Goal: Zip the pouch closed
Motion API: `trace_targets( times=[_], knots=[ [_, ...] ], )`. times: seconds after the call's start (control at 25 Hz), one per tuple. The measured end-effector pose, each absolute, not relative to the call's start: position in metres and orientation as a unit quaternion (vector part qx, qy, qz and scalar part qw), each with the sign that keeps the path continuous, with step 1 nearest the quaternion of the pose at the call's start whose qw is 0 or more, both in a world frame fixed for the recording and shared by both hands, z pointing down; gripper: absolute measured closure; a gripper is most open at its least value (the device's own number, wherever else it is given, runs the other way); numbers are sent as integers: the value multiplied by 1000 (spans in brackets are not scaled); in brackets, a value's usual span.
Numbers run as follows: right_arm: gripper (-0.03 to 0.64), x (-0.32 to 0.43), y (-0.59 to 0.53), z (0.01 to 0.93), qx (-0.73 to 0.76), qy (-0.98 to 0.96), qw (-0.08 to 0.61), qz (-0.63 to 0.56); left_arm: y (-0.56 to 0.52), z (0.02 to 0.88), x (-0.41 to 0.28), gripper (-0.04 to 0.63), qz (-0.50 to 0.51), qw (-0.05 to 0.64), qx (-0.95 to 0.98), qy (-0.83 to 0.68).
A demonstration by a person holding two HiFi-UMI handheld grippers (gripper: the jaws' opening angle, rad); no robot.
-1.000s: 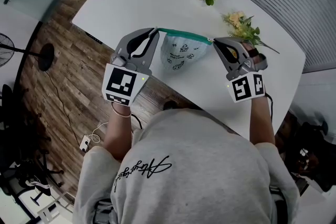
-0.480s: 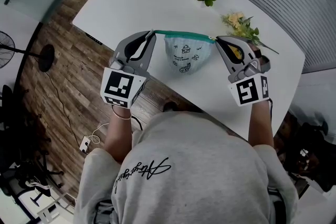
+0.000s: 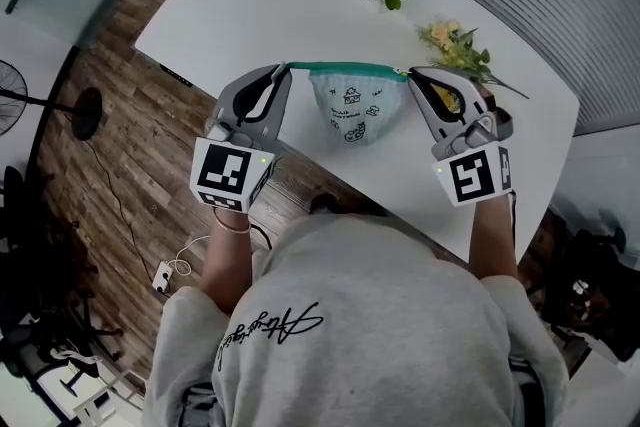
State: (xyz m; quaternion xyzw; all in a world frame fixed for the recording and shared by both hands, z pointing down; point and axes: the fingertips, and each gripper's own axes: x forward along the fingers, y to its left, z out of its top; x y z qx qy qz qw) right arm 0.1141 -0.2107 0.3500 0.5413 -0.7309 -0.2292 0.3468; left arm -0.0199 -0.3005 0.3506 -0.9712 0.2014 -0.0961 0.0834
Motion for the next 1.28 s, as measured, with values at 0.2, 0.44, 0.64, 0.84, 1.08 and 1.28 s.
trace_targets(
  times=[0.2,0.44,0.64,0.84,1.08,1.28],
  knots=[
    [612,111,-209,356,542,-734,345,-220,-299,356,-23,572,-102,80,-971,202],
    [611,111,-212,371,544,-734,348,-207,-301,366,-23,572,-106,69,-970,209],
    [612,109,-210,384,551,-735,346,-192,-299,375,-25,572,-114,63,-970,206],
    [611,106,-211,395,551,-737,348,-181,-300,385,-27,572,-121,52,-970,206],
    [611,105,-211,409,549,-738,355,-165,-301,400,-28,572,-130,37,-969,207],
    [611,109,-214,423,551,-739,358,-147,-303,412,-24,572,-139,27,-969,204]
  ],
)
